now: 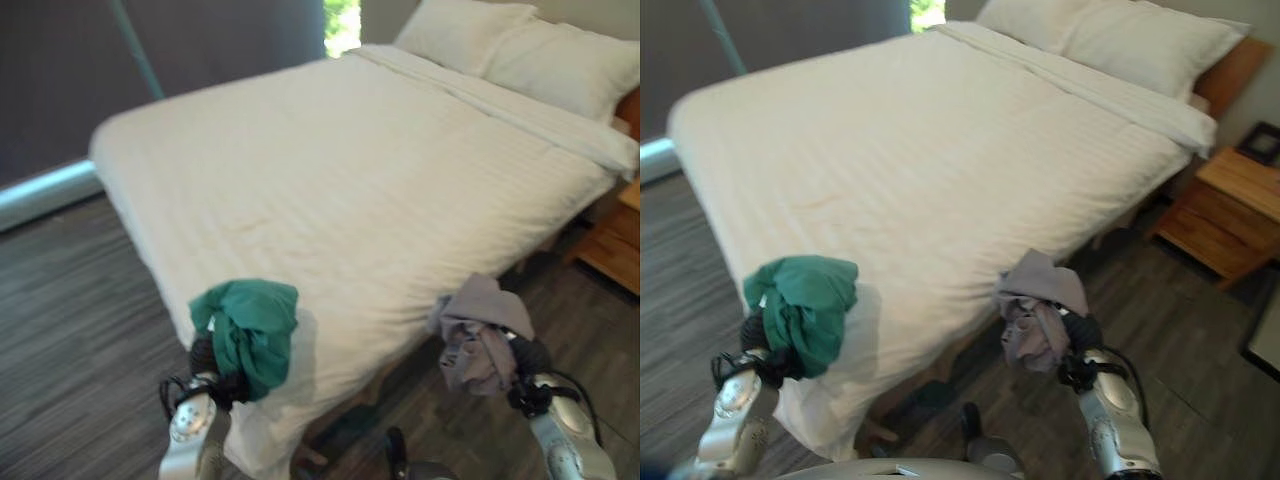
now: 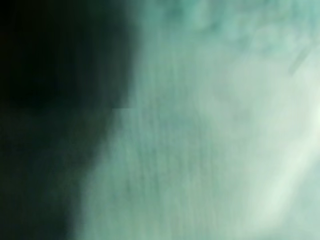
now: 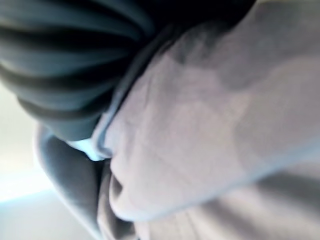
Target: Pick up bed clothes into laundry basket.
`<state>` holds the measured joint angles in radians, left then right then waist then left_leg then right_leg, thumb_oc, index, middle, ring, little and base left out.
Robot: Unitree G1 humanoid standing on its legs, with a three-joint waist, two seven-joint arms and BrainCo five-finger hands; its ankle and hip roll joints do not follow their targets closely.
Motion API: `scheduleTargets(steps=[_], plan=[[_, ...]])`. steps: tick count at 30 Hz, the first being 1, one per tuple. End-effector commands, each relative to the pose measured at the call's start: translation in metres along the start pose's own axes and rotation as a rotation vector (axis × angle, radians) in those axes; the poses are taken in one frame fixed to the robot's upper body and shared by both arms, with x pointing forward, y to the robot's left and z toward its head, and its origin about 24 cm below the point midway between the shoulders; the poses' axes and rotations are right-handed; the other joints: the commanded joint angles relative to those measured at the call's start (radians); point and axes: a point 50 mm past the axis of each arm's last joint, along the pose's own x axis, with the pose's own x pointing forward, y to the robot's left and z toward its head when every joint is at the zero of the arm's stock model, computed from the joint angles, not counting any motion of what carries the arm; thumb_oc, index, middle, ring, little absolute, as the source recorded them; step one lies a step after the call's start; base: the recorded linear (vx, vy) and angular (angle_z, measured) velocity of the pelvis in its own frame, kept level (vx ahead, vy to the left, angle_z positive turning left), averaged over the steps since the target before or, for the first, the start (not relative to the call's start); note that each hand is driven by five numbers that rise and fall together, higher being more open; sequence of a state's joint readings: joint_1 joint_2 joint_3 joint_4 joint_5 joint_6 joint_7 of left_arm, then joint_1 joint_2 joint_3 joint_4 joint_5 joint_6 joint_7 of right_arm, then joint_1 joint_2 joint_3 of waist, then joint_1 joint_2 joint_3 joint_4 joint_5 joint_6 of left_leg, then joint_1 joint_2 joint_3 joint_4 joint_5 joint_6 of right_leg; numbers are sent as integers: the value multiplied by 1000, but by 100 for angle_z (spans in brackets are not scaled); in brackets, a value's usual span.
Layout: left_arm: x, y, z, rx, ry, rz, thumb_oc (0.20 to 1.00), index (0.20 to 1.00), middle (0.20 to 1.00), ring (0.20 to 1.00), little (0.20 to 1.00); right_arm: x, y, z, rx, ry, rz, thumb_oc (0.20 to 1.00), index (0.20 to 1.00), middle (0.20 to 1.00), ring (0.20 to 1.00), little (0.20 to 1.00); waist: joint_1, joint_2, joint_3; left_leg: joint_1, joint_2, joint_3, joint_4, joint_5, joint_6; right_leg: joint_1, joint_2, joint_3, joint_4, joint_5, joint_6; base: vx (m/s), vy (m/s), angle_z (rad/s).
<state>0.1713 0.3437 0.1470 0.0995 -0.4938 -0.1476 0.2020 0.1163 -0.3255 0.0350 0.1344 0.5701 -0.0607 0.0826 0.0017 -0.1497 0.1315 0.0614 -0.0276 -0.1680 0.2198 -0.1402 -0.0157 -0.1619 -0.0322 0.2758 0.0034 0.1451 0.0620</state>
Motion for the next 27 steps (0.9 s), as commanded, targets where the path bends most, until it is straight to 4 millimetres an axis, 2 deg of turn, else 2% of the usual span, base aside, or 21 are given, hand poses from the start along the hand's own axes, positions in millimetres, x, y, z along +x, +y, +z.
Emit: scheduleTargets(steps=[1,2,3,4,5,6,7,8,10,12,13,15,16,17,18,19,20,21,24,25,27], plan=[[22,-1,66,-21,-350,47,200,200,200,200,200,2,-22,64,2,-302,-56,200,200,200,200,200,-71,82,22,16,83,-162,-5,39,-85,80,-14,99,114,-86,119,-4,257,-200],[25,5,75,-17,-387,69,200,200,200,200,200,-2,-31,70,-14,-325,-89,200,200,200,200,200,-88,84,17,30,74,-190,-29,14,-78,58,-1,167,115,-63,135,-82,338,-158],[28,5,85,-13,-427,66,200,200,200,200,200,-9,-43,73,-39,-333,-143,200,200,200,200,200,-112,86,14,47,72,-180,-88,10,-73,38,0,208,103,-44,145,-218,571,-168],[33,3,97,20,-467,35,200,200,200,200,200,-23,-69,79,-83,-353,-282,200,200,200,200,200,-180,97,14,95,63,-104,-223,-6,-26,-5,-14,232,39,27,178,-201,460,-172],[33,2,98,20,-468,34,200,200,200,200,200,-23,-69,79,-83,-354,-283,200,200,200,200,200,-172,93,13,96,61,-97,-235,7,-27,-9,-16,242,32,38,181,-350,492,-134],[33,4,104,48,-495,46,200,200,200,200,200,-23,-74,86,-85,-399,-341,200,200,200,200,200,-165,96,54,112,54,21,-247,2,-4,-72,-38,128,-37,124,200,-421,234,-142],[32,8,108,63,-512,62,200,200,200,200,200,-25,-73,89,-88,-420,-346,200,200,200,200,200,-135,95,77,105,49,99,-247,20,-4,-101,-70,-33,-55,102,189,-372,249,-205],[32,8,108,64,-512,61,200,200,200,200,200,-25,-72,88,-87,-419,-347,200,200,200,200,200,-134,99,74,108,51,100,-249,15,-2,-97,-69,-35,-59,96,189,-276,115,-318],[25,18,104,76,-504,86,200,200,200,200,200,-30,-75,80,-95,-393,-371,200,200,200,200,200,-138,106,90,98,53,182,-266,51,4,-92,-88,-140,18,58,159,-325,100,-306],[23,21,95,64,-466,93,200,200,200,200,200,-34,-79,76,-102,-382,-402,200,200,200,200,200,-124,122,84,102,62,275,-283,59,15,-40,-96,-211,124,-22,128,-404,114,-227],[22,14,86,46,-429,71,200,200,200,200,200,-37,-82,75,-105,-383,-431,200,200,200,200,200,-113,129,72,94,64,344,-277,64,21,21,-123,-284,180,-81,108,-414,70,-203],[20,13,79,14,-399,77,200,200,200,200,200,-33,-78,75,-99,-389,-438,200,200,200,200,200,-79,141,48,73,77,440,-262,75,26,91,-181,-424,226,-122,100,-311,10,-202],[20,13,79,14,-399,77,200,200,200,200,200,-33,-78,75,-100,-389,-438,200,200,200,200,200,-77,141,47,70,77,444,-261,78,26,88,-181,-421,224,-117,98,-178,-32,-211],[18,12,78,2,-391,73,200,200,200,200,200,-28,-72,74,-101,-390,-420,200,200,200,200,200,-58,149,37,61,89,501,-255,85,26,123,-219,-506,241,-129,97,-197,-69,-170],[16,13,78,5,-391,64,200,200,200,200,200,-24,-67,74,-107,-381,-396,200,200,200,200,200,-39,147,31,57,98,550,-253,93,23,150,-241,-556,243,-124,101,-295,-174,-127],[14,18,81,36,-395,68,200,200,200,200,200,-17,-61,73,-125,-361,-356,200,200,200,200,200,-9,140,9,54,111,628,-249,89,10,196,-273,-655,213,-119,127,-202,-146,-214],[14,19,81,38,-394,69,200,200,200,200,200,-17,-60,72,-124,-358,-354,200,200,200,200,200,-2,139,9,61,111,638,-249,85,8,199,-270,-647,206,-117,129,-186,-285,-274],[14,19,82,51,-398,56,200,200,200,200,200,-16,-54,67,-120,-334,-311,200,200,200,200,200,-3,132,0,66,127,700,-247,102,-13,192,-234,-666,131,-124,127,-75,-178,-249],[16,19,81,43,-397,57,200,200,200,200,200,-20,-56,61,-105,-313,-312,200,200,200,200,200,-13,133,-4,65,147,715,-244,119,-30,202,-203,-634,86,-146,116,-66,-284,-101],[23,4,80,3,-391,9,200,200,200,200,200,-30,-65,61,-130,-300,-337,200,200,200,200,200,-52,124,0,36,200,732,-208,162,-68,220,-153,-578,46,-173,91,-94,-416,-11],[27,-11,76,-18,-375,-53,200,200,200,200,200,-39,-76,61,-152,-290,-387,200,200,200,200,200,-86,117,5,27,243,735,-187,194,-98,237,-108,-551,12,-185,66,-91,-422,28]])
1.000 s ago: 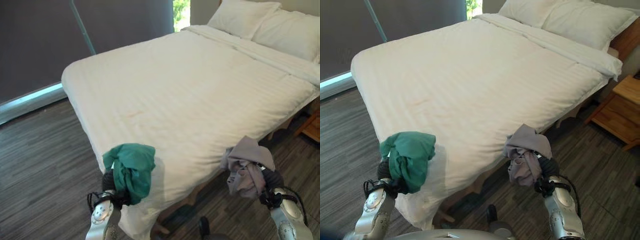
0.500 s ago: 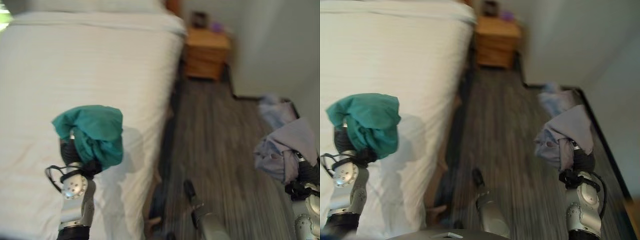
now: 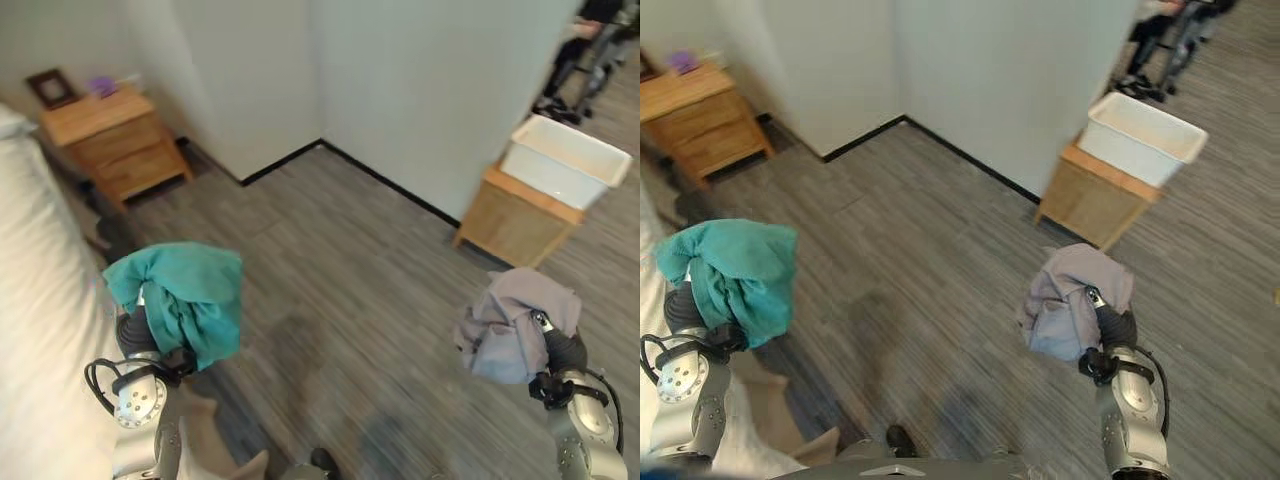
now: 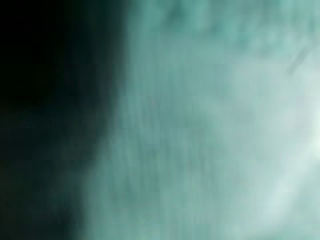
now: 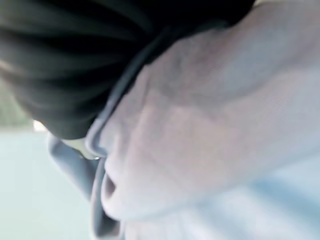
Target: Pick up bed clothes into laundry basket.
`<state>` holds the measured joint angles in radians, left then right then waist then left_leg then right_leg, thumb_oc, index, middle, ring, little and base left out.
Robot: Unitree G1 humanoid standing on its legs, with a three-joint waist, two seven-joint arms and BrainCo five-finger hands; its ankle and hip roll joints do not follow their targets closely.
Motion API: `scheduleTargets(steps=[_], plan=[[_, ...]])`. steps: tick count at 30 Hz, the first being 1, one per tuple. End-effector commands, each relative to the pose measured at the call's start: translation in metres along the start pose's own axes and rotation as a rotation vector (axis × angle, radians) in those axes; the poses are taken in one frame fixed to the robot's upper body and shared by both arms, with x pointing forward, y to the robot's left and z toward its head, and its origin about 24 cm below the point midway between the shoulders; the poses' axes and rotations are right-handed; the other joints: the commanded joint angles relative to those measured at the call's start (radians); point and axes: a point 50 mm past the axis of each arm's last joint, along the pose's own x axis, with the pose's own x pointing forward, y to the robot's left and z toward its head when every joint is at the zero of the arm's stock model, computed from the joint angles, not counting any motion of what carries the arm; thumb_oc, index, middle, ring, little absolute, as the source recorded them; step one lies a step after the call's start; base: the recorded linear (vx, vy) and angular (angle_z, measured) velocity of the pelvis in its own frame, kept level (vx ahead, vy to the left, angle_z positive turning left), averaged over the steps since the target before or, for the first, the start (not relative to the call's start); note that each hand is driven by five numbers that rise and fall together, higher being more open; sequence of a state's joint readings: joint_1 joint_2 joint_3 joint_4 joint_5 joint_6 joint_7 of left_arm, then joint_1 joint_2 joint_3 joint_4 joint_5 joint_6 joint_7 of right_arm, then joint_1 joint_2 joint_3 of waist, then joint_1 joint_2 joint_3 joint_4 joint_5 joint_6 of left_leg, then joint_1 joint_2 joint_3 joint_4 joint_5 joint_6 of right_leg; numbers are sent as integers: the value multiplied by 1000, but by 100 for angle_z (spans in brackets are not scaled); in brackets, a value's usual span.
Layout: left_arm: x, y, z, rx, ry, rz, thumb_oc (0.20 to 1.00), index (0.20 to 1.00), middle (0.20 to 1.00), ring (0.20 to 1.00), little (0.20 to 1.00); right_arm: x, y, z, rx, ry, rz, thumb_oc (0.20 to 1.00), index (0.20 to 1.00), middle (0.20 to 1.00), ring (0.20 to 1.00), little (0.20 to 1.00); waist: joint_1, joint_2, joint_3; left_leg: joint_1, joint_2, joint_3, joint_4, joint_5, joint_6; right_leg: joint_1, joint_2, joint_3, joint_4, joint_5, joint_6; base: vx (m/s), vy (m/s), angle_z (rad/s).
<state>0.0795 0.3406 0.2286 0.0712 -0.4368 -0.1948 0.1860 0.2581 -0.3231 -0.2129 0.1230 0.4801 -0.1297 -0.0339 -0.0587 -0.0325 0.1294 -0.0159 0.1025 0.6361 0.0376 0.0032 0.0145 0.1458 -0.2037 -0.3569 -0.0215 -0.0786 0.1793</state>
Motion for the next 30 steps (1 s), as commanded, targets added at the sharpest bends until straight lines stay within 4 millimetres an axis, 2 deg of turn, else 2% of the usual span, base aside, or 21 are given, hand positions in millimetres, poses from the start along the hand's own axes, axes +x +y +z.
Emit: scheduleTargets(steps=[1,2,3,4,5,6,7,9,10,11,13,14,18,20,21,26,28,29,30], plan=[[16,-11,33,-26,-170,-68,200,200,200,200,200,12,-15,47,-2,-218,-40,200,200,200,200,200,-33,1,8,101,136,-71,14,68,-145,-63,84,92,20,34,-64,-102,-273,-8],[15,-14,30,-41,-160,-74,200,200,200,200,200,12,-16,47,9,-221,-52,200,200,200,200,200,-32,-4,16,86,144,-87,31,97,-138,-67,99,98,15,42,-80,-90,-222,-34],[11,-20,24,-88,-137,-80,200,200,200,200,200,16,-13,48,6,-228,-48,200,200,200,200,200,2,-5,29,63,106,-242,47,107,-130,-69,117,146,12,39,-89,-69,-197,-63],[9,-24,19,-119,-113,-83,200,200,200,200,200,21,-8,51,7,-238,-27,200,200,200,200,200,39,-14,38,38,50,-395,47,76,-116,-72,125,192,15,41,-95,25,-220,-163],[7,-25,14,-144,-89,-72,200,200,200,200,200,23,-5,52,15,-241,-17,200,200,200,200,200,57,-25,43,24,13,-492,35,38,-100,-71,131,223,13,42,-98,22,-168,-204],[7,-25,14,-144,-90,-72,200,200,200,200,200,23,-5,52,15,-242,-18,200,200,200,200,200,56,-26,42,21,11,-493,35,42,-99,-73,130,222,12,45,-98,52,-172,-189],[4,-26,8,-160,-64,-73,200,200,200,200,200,23,-2,51,24,-237,-8,200,200,200,200,200,65,-34,42,12,-8,-544,17,32,-93,-72,136,244,7,51,-100,93,-132,-100],[1,-32,3,-159,-40,-111,200,200,200,200,200,22,-2,45,2,-207,5,200,200,200,200,200,68,-42,37,-9,-41,-612,2,49,-80,-71,159,294,-1,64,-112,96,-120,-56],[1,-32,3,-158,-39,-111,200,200,200,200,200,22,-2,44,2,-207,4,200,200,200,200,200,69,-42,34,-3,-41,-611,0,38,-80,-66,159,294,-3,56,-111,21,-48,-35],[1,-34,2,-161,-30,-123,200,200,200,200,200,23,-1,44,-5,-203,11,200,200,200,200,200,74,-41,35,-22,-61,-647,1,49,-76,-72,170,316,-2,61,-117,42,-42,-38],[1,-36,-1,-157,-16,-132,200,200,200,200,200,22,0,42,0,-192,13,200,200,200,200,200,68,-37,39,-27,-70,-647,0,52,-73,-71,183,339,-3,63,-120,22,-16,-44],[2,-41,0,-152,-17,-153,200,200,200,200,200,21,-3,40,9,-185,-5,200,200,200,200,200,52,-34,42,-30,-63,-613,12,45,-72,-61,178,336,-3,51,-119,4,71,-29],[2,-40,5,-128,-47,-154,200,200,200,200,200,15,-3,26,28,-138,-16,200,200,200,200,200,41,-17,34,17,-65,-617,-47,48,-63,-61,185,353,-8,59,-118,43,78,-13],[1,-34,7,-93,-56,-144,200,200,200,200,200,10,-4,19,31,-110,-18,200,200,200,200,200,39,-15,30,34,-69,-610,-55,43,-59,-55,183,355,-12,59,-117,96,91,-6],[2,-23,10,-22,-70,-115,200,200,200,200,200,9,-3,15,35,-93,-12,200,200,200,200,200,42,-16,29,46,-73,-603,-57,32,-52,-51,178,360,-16,57,-116,53,51,-6],[3,-8,8,-11,-60,-45,200,200,200,200,200,15,3,22,29,-115,16,200,200,200,200,200,51,-14,32,49,-90,-585,-41,7,-40,-41,161,363,-9,47,-108,92,92,-7],[4,-4,7,-12,-55,-19,200,200,200,200,200,19,8,27,27,-136,31,200,200,200,200,200,59,-6,31,54,-97,-576,-43,-4,-28,-56,154,368,38,30,-100,94,107,-6],[4,-2,8,-2,-57,-6,200,200,200,200,200,21,13,31,28,-153,43,200,200,200,200,200,63,0,35,59,-96,-568,-47,-11,-20,-88,153,368,100,25,-90,65,120,-13],[6,2,11,19,-73,16,200,200,200,200,200,28,26,38,28,-188,79,200,200,200,200,200,76,19,63,82,-76,-537,-56,-34,-8,-181,142,299,290,44,-34,56,120,-21]])
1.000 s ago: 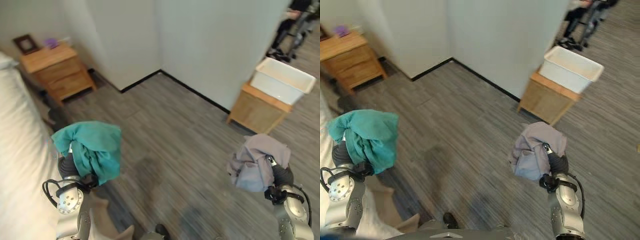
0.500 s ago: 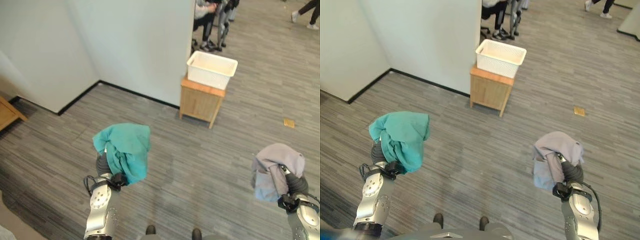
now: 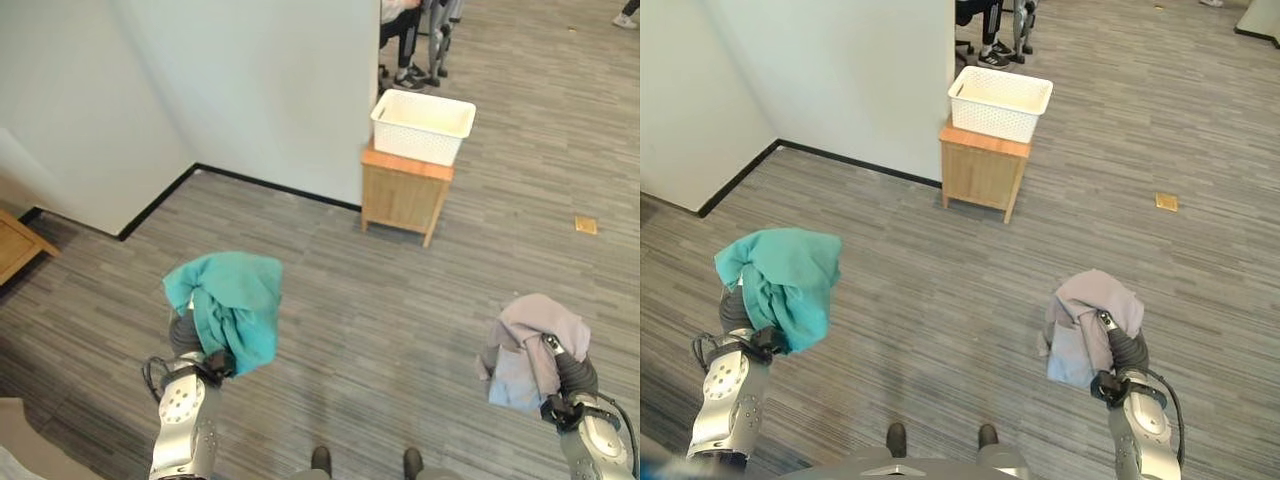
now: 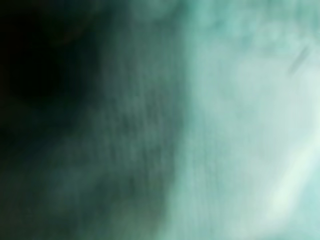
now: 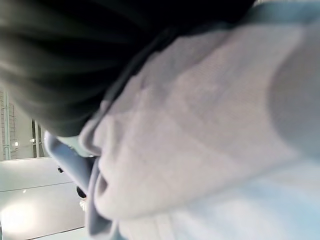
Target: Pick up bed clothes into laundry basket.
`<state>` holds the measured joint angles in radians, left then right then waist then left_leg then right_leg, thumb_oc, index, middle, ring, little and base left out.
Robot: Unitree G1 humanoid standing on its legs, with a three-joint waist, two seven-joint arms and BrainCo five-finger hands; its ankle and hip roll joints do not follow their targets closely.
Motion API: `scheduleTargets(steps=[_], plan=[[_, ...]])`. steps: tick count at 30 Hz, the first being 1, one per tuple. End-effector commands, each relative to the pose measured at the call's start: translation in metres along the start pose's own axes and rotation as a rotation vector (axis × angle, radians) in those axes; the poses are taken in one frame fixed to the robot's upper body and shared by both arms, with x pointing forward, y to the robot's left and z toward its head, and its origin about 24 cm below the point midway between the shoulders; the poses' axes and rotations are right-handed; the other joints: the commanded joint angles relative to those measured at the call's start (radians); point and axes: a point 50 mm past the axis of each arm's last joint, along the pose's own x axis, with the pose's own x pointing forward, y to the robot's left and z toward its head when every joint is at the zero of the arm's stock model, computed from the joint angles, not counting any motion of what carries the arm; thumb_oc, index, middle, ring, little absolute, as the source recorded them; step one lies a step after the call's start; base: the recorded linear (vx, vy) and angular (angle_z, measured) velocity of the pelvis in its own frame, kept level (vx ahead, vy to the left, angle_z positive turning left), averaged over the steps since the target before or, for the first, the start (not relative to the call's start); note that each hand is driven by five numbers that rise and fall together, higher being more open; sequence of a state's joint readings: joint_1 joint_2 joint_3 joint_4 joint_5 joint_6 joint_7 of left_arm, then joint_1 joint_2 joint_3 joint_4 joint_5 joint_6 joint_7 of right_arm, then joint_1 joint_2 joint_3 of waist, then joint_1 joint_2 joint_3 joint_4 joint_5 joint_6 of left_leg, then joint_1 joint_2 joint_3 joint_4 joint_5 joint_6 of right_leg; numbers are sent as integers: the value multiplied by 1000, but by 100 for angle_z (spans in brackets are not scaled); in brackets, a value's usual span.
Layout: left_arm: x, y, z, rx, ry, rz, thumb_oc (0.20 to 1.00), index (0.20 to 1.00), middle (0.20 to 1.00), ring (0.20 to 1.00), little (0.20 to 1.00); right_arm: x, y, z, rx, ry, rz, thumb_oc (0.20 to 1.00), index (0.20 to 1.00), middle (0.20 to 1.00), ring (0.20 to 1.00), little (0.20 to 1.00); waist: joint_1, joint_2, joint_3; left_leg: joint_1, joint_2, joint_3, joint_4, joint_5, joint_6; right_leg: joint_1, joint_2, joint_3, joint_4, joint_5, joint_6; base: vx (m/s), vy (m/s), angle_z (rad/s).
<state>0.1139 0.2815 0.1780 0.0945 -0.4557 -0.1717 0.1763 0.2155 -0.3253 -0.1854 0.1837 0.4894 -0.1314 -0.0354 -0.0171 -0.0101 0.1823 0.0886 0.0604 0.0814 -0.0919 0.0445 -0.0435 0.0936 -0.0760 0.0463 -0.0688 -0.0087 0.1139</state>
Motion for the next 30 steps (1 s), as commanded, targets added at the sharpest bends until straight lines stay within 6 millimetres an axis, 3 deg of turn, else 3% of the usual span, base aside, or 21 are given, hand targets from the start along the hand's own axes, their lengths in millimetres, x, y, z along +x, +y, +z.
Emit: scheduleTargets(steps=[1,2,7,8,9,10,12,14,15,17,18,19,20,21,24,25,27,29,30], plan=[[18,12,40,65,-195,34,200,200,200,200,200,20,21,46,14,-217,70,200,200,200,200,200,37,-6,10,-25,-37,22,73,-75,51,-144,11,-98,360,-34,33,114,143,-66],[18,12,42,65,-204,38,200,200,200,200,200,22,28,44,-3,-213,89,200,200,200,200,200,26,6,33,12,-29,42,55,-87,50,-250,-17,-141,473,45,94,149,74,-98],[18,14,46,63,-219,26,200,200,200,200,200,13,22,32,13,-167,66,200,200,200,200,200,-19,14,27,97,-3,40,15,-117,19,-317,-51,-175,312,42,63,298,-69,-53],[20,13,48,61,-225,19,200,200,200,200,200,11,18,29,15,-159,50,200,200,200,200,200,-31,10,24,111,1,33,12,-124,9,-321,-62,-163,265,53,57,398,-207,7],[24,9,51,13,-241,14,200,200,200,200,200,10,18,28,25,-160,44,200,200,200,200,200,-53,9,26,158,24,43,5,-147,-19,-359,-100,-199,137,111,69,523,-288,14],[24,9,51,-15,-241,16,200,200,200,200,200,10,19,29,22,-161,47,200,200,200,200,200,-64,10,24,179,35,46,5,-160,-30,-378,-108,-212,98,134,78,524,-295,9],[24,9,50,-32,-240,17,200,200,200,200,200,10,19,29,18,-158,48,200,200,200,200,200,-74,13,21,200,49,49,5,-173,-40,-381,-106,-216,75,149,85,340,-204,3],[23,8,50,-38,-249,18,200,200,200,200,200,9,16,25,16,-144,48,200,200,200,200,200,-81,9,4,245,84,51,20,-147,-69,-368,-99,-257,108,165,69,447,-324,-2],[21,7,48,-46,-241,7,200,200,200,200,200,10,12,25,11,-136,39,200,200,200,200,200,-88,22,1,239,126,52,77,-95,-88,-364,-75,-251,142,146,55,365,-321,-10],[21,5,40,-104,-212,28,200,200,200,200,200,14,12,23,44,-121,44,200,200,200,200,200,-87,24,-4,163,197,36,299,68,-89,-327,-31,-256,174,98,1,321,-345,-7],[21,5,41,-105,-213,28,200,200,200,200,200,14,12,23,44,-122,44,200,200,200,200,200,-90,23,-6,155,196,31,303,70,-91,-330,-32,-258,171,101,-2,246,-383,-19],[21,2,37,-148,-195,34,200,200,200,200,200,16,12,24,63,-126,40,200,200,200,200,200,-83,5,-1,91,219,25,476,138,-81,-288,-16,-261,166,75,-40,270,-446,-35],[20,0,35,-168,-183,15,200,200,200,200,200,16,11,26,67,-130,44,200,200,200,200,200,-70,-18,11,32,232,33,636,165,-72,-238,-1,-257,150,49,-76,554,-736,-32],[19,-9,36,-156,-180,-34,200,200,200,200,200,17,3,29,29,-135,10,200,200,200,200,200,-24,-50,52,-80,195,5,817,141,-55,-149,17,-226,120,14,-111,563,-631,-30],[21,-19,33,-199,-157,-69,200,200,200,200,200,24,-2,43,3,-175,-11,200,200,200,200,200,10,-62,72,-231,201,76,770,116,-69,-48,-2,-231,70,-4,-99,469,-277,-41],[21,-20,33,-202,-158,-66,200,200,200,200,200,24,-2,49,11,-203,-9,200,200,200,200,200,16,-49,70,-264,214,119,674,108,-85,-13,1,-243,53,-18,-89,416,-41,1],[21,-19,30,-186,-149,-71,200,200,200,200,200,24,0,55,10,-229,5,200,200,200,200,200,34,-40,60,-299,188,161,535,115,-89,21,0,-240,38,-29,-76,489,9,14],[20,-17,30,-161,-147,-73,200,200,200,200,200,23,2,56,-7,-232,20,200,200,200,200,200,66,-31,42,-316,87,169,326,105,-70,79,0,-233,27,-63,-58,623,44,11],[19,-14,29,-151,-144,-61,200,200,200,200,200,23,5,54,-18,-226,32,200,200,200,200,200,83,-23,26,-322,41,173,195,143,-64,117,12,-225,19,-78,-49,628,36,23]])
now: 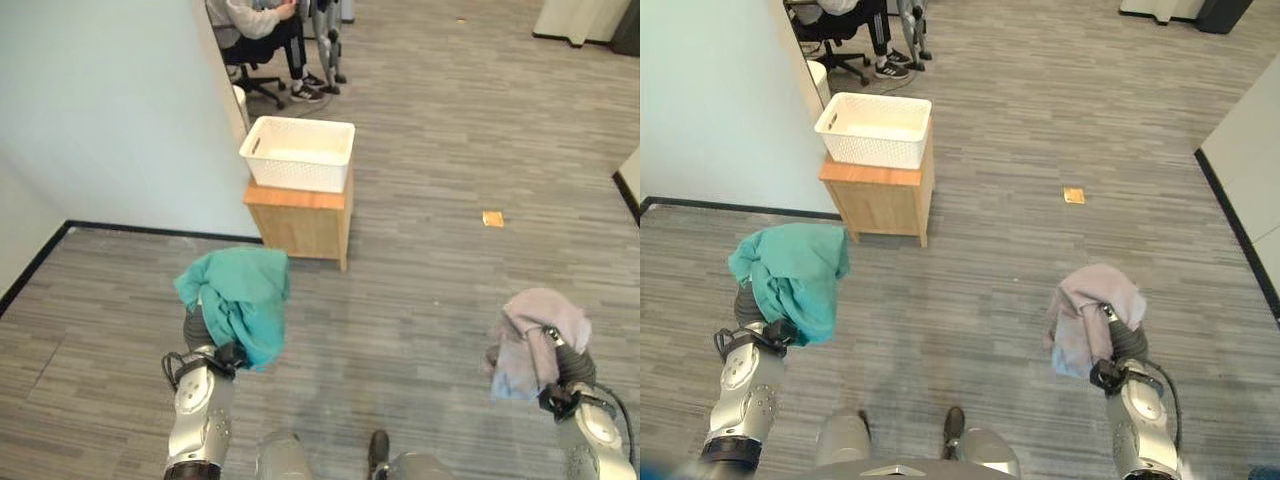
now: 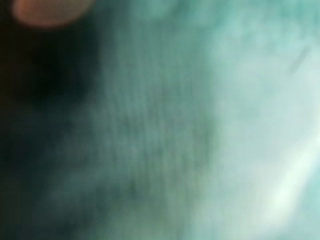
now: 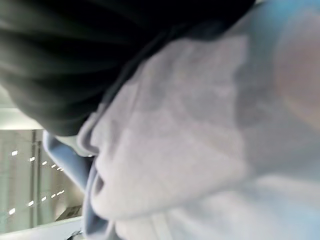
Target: Pick up bed clothes into laundry basket.
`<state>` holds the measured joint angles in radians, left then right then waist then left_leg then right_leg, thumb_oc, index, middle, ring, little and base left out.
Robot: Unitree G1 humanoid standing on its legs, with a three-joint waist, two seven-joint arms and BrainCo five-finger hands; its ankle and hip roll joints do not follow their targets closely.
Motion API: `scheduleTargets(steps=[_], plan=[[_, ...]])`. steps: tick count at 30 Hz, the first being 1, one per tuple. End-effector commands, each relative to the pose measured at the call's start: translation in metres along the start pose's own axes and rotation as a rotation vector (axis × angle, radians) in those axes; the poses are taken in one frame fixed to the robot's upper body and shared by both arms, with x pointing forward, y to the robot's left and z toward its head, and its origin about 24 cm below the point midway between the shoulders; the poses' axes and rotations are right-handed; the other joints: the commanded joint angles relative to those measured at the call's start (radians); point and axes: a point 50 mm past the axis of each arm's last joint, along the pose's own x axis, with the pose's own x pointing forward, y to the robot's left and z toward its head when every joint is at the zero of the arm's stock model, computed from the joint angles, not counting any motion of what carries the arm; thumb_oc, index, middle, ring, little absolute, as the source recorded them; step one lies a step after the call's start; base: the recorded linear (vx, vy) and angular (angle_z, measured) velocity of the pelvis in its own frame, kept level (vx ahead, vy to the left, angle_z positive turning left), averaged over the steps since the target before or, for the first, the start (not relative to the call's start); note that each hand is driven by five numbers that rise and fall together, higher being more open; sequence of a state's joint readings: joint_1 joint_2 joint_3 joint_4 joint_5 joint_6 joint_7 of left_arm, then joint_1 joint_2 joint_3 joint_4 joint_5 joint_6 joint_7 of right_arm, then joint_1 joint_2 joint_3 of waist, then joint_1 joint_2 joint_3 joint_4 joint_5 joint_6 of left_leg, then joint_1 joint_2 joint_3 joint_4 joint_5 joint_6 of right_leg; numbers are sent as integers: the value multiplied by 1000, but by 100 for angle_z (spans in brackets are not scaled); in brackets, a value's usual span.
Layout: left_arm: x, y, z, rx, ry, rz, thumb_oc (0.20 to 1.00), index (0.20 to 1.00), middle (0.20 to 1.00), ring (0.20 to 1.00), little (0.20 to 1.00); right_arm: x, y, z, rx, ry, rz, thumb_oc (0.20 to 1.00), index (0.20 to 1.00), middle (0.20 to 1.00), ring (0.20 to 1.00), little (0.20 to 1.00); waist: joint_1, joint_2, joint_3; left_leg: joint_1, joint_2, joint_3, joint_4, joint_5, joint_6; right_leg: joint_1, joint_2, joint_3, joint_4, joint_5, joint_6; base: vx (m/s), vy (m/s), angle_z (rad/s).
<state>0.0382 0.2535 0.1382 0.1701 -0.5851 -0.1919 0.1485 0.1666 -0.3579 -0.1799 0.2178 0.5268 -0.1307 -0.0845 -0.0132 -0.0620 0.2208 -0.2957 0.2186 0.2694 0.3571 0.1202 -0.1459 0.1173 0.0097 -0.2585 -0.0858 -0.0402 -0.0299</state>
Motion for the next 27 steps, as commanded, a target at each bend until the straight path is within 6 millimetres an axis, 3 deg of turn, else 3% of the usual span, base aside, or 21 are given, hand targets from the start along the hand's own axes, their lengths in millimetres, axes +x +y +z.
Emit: scheduleTargets(steps=[1,2,3,4,6,8,9,10,11,14,17,18,19,20,21,22,24,27], plan=[[8,-1,40,25,-183,-41,200,200,200,200,200,13,10,45,-41,-204,86,200,200,200,200,200,84,38,-26,61,-133,18,-299,91,44,120,-62,82,32,-53,96,419,16,20],[7,-1,39,26,-182,-41,200,200,200,200,200,12,10,45,-42,-203,86,200,200,200,200,200,85,35,-27,67,-137,20,-308,94,44,122,-66,83,31,-53,97,561,-3,10],[8,-3,49,80,-220,-63,200,200,200,200,200,14,18,47,-56,-209,124,200,200,200,200,200,92,38,-53,86,-149,104,-299,76,70,154,-63,85,55,-74,105,547,23,1],[7,-3,51,106,-231,-77,200,200,200,200,200,14,23,45,-73,-204,142,200,200,200,200,200,96,31,-66,119,-170,96,-312,31,100,158,-83,83,80,-91,119,531,25,2],[5,-5,53,126,-239,-95,200,200,200,200,200,12,27,43,-74,-198,164,200,200,200,200,200,100,23,-77,136,-185,90,-295,15,119,155,-104,68,137,-80,134,313,83,2],[7,-14,54,77,-250,-114,200,200,200,200,200,12,38,44,-58,-213,191,200,200,200,200,200,103,6,-83,197,-219,112,-322,-32,171,94,-181,43,391,76,203,400,215,-3],[7,-16,56,60,-255,-126,200,200,200,200,200,13,44,43,-46,-213,205,200,200,200,200,200,99,15,-70,245,-226,117,-344,-52,191,33,-216,24,533,145,220,353,270,8],[7,-19,59,53,-265,-140,200,200,200,200,200,13,48,42,-38,-213,219,200,200,200,200,200,92,33,-59,286,-223,116,-368,-59,207,-31,-221,29,665,181,227,482,230,-3],[6,-23,62,59,-275,-172,200,200,200,200,200,13,51,39,-48,-196,230,200,200,200,200,200,64,57,-41,363,-217,81,-397,-86,211,-137,-221,20,748,150,221,508,135,20],[9,-22,64,61,-279,-171,200,200,200,200,200,13,53,38,-33,-187,241,200,200,200,200,200,43,58,-33,421,-212,29,-430,-96,193,-226,-248,-8,639,92,185,426,-43,95],[8,-19,61,64,-265,-166,200,200,200,200,200,13,50,36,-29,-178,230,200,200,200,200,200,37,54,-35,431,-206,-9,-433,-106,176,-237,-230,24,480,94,175,261,-136,65],[8,-17,59,67,-255,-154,200,200,200,200,200,13,49,36,-30,-179,220,200,200,200,200,200,32,48,-36,443,-210,-29,-436,-116,169,-241,-213,63,403,94,178,268,-126,76],[8,-14,55,68,-239,-142,200,200,200,200,200,13,46,37,-29,-183,205,200,200,200,200,200,22,40,-39,459,-214,-54,-441,-133,162,-241,-184,128,314,83,188,474,-223,67],[9,-13,52,78,-227,-132,200,200,200,200,200,12,41,39,-28,-193,183,200,200,200,200,200,7,32,-46,466,-217,-82,-444,-145,152,-254,-152,219,192,109,198,359,-156,55],[9,-13,52,78,-227,-132,200,200,200,200,200,12,41,39,-29,-193,183,200,200,200,200,200,7,35,-48,466,-215,-82,-444,-149,152,-249,-150,218,180,114,199,430,-204,61],[10,-12,51,83,-227,-131,200,200,200,200,200,11,36,41,-33,-203,161,200,200,200,200,200,-10,26,-52,483,-220,-114,-444,-167,144,-281,-147,272,138,159,220,347,-160,66],[10,-11,49,93,-222,-129,200,200,200,200,200,10,33,42,-41,-212,152,200,200,200,200,200,-24,20,-53,505,-215,-143,-444,-189,134,-301,-143,296,97,192,237,321,-168,71],[10,-12,47,100,-213,-134,200,200,200,200,200,10,30,42,-46,-212,140,200,200,200,200,200,-31,9,-63,533,-195,-166,-444,-209,117,-276,-132,306,96,187,234,257,-212,49]])
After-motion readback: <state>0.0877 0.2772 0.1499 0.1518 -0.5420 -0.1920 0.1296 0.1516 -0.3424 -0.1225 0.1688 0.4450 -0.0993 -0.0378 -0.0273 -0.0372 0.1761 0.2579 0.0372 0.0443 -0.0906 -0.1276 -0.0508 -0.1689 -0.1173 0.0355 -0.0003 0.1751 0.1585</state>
